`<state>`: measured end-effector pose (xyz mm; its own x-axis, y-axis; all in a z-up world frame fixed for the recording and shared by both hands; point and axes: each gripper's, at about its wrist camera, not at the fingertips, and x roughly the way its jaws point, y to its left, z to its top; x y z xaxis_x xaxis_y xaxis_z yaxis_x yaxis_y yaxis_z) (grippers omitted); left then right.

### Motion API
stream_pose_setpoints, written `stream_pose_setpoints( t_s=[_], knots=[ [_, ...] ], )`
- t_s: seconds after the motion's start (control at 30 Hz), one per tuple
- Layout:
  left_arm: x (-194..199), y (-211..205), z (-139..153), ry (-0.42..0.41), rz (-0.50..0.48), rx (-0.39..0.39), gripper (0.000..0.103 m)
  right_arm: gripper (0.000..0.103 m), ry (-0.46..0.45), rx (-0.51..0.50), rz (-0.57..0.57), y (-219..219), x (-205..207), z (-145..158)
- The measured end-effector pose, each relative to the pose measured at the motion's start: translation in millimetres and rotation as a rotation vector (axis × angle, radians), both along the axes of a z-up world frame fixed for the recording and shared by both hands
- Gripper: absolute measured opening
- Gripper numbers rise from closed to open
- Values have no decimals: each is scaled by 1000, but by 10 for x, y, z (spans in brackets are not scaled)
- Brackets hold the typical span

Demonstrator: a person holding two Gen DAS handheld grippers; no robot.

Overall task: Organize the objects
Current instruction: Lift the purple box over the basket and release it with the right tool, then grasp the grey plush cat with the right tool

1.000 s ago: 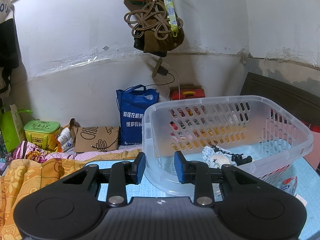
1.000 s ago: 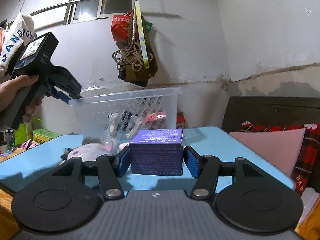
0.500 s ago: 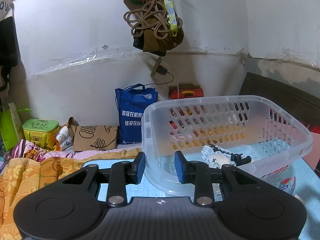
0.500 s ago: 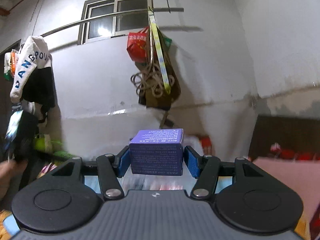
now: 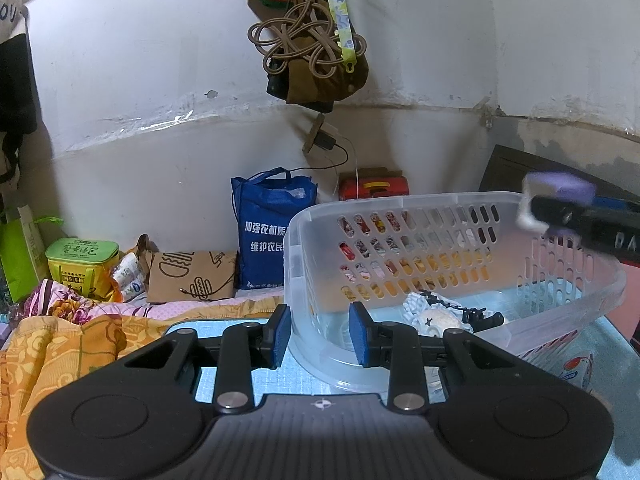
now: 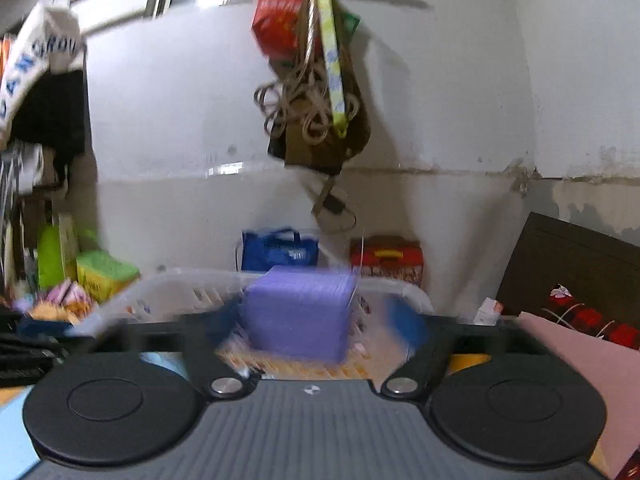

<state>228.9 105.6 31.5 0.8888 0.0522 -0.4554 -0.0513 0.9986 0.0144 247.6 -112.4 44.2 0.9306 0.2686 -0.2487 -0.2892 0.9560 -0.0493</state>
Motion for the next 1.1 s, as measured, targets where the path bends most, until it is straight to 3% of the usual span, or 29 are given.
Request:
stream_pose_setpoints(
  t_s=[0.17, 0.27, 0.4, 0.53, 0.67, 1.1],
  knots=[
    [14, 2, 3, -1, -1, -2, 35, 103, -93, -31, -31, -42, -156, -45],
    [18, 6, 10, 1, -2, -1, 35, 103, -87, 6, -47, -130, -285, -37],
    [22, 25, 7, 1, -7, -3, 36, 103, -108, 100, -11, -288, -783, -107],
    [14, 44, -1, 1, -9, -5, 36, 103, -92, 135, 29, -277, -1286, -376],
    [6, 43, -9, -1, -10, -2, 36, 103, -39, 110, 63, -127, -1682, -728],
    [-19, 25, -12, -8, -14, 4, 36, 103, 13, 56, 128, 320, -1822, -1096]
  ],
)
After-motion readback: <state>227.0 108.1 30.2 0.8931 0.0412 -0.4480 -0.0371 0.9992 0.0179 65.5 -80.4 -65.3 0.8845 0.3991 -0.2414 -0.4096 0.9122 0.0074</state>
